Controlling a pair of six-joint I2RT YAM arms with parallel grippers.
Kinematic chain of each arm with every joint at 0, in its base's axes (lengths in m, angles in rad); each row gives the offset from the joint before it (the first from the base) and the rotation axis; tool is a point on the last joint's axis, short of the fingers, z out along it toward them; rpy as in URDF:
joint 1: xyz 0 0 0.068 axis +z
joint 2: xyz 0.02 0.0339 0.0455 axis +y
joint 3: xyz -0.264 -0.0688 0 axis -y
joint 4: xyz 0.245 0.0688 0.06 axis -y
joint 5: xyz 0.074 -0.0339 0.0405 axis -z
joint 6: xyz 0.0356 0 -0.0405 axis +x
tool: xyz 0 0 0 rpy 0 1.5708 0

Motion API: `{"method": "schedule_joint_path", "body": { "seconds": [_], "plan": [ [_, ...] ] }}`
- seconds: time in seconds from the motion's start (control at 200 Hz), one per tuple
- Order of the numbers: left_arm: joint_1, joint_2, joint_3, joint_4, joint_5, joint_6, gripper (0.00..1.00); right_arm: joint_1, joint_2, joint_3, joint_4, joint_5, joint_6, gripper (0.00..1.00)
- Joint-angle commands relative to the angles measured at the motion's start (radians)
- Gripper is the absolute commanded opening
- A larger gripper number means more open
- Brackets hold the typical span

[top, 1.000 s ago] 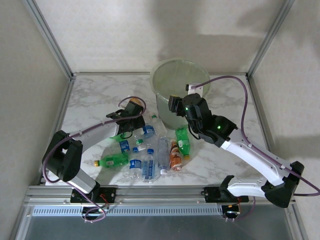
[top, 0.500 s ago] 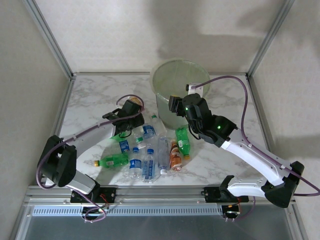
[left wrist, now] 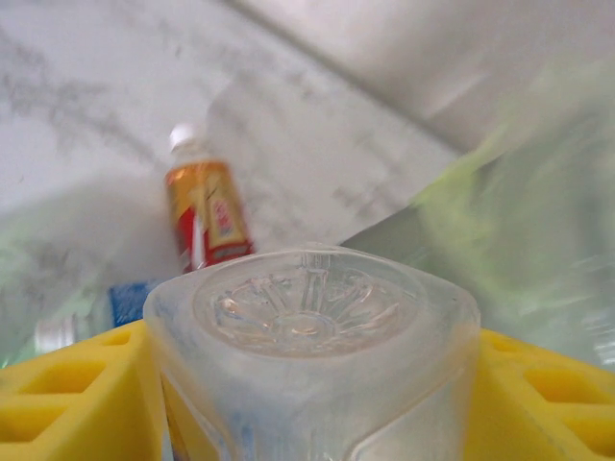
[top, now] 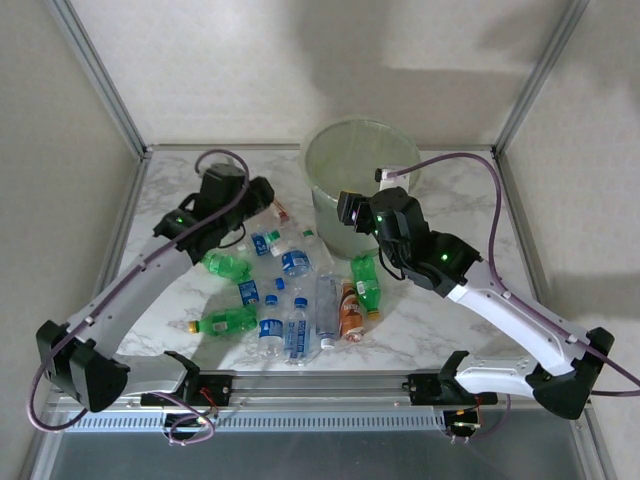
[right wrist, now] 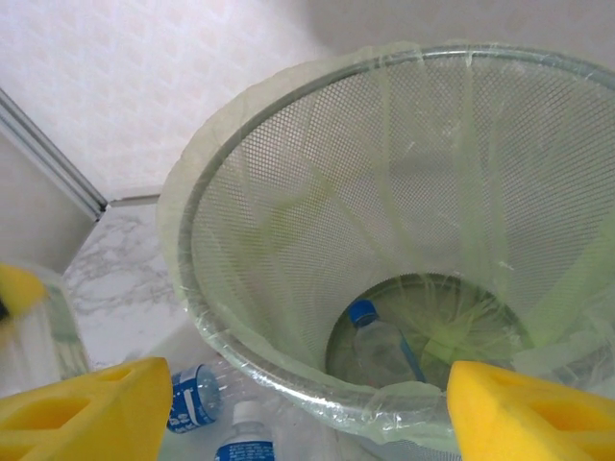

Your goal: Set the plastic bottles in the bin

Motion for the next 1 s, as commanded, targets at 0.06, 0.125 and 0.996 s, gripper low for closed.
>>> {"method": "schedule_joint_path", "body": {
  "seconds": [0.06,0.125,0.996],
  "plan": [
    [0.021,-0.005,0.145,-0.026,0.086,0.018,0.58,-0.001,-0.048,0.011,0.058,-0.113,0.004,0.78],
    [0.028,-0.001,0.173,0.006,0.139,0.002,0.58,-0.002,-0.063,0.004,0.097,-0.2,-0.008,0.79],
    [0.058,-0.003,0.054,0.603,0.587,-0.365,0.58,-0.058,0.063,0.151,0.176,-0.697,0.031,0.88]
  ]
}}
